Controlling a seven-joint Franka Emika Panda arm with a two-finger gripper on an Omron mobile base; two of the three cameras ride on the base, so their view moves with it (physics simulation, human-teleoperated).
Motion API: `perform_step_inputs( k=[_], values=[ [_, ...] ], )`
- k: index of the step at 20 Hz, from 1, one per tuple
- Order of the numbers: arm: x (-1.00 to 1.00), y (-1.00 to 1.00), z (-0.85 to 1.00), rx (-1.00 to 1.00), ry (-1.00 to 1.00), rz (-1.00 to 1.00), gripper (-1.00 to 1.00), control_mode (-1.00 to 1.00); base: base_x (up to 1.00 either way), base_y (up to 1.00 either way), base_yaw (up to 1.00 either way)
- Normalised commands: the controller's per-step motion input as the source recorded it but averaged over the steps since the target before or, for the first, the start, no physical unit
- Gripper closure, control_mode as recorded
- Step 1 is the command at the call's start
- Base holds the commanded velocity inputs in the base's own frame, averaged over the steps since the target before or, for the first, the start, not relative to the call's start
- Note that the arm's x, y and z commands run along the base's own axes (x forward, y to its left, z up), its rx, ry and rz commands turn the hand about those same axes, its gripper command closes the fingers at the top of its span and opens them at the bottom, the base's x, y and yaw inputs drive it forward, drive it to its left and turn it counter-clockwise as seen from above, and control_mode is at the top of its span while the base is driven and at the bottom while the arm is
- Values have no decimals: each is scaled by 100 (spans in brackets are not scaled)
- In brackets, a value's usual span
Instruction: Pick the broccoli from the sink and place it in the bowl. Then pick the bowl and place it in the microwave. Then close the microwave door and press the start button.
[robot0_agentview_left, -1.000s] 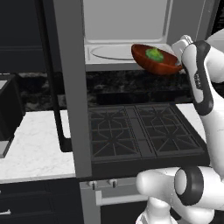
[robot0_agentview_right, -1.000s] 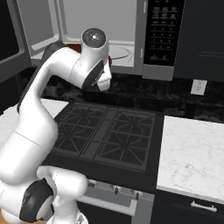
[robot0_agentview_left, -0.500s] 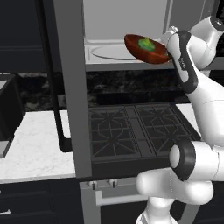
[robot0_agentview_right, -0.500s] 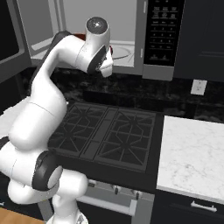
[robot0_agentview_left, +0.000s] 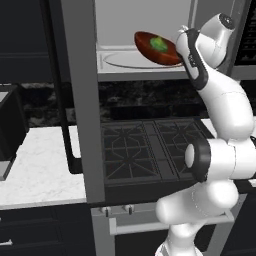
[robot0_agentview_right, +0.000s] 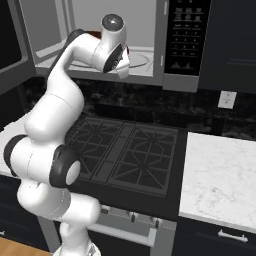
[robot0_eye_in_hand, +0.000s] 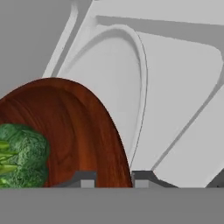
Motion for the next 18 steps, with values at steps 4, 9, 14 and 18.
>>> perform_step_inputs(
  k=[4, 9, 14, 18],
  values=[
    [43, 9, 0, 0, 8, 0, 100, -100, 0, 0, 0],
    [38, 15, -3, 0, 5, 0, 100, -100, 0, 0, 0],
    [22, 35, -16, 0, 2, 0, -100, -100, 0, 0, 0],
    [-6, 21, -1, 0, -12, 0, -100, -100, 0, 0, 0]
  ],
)
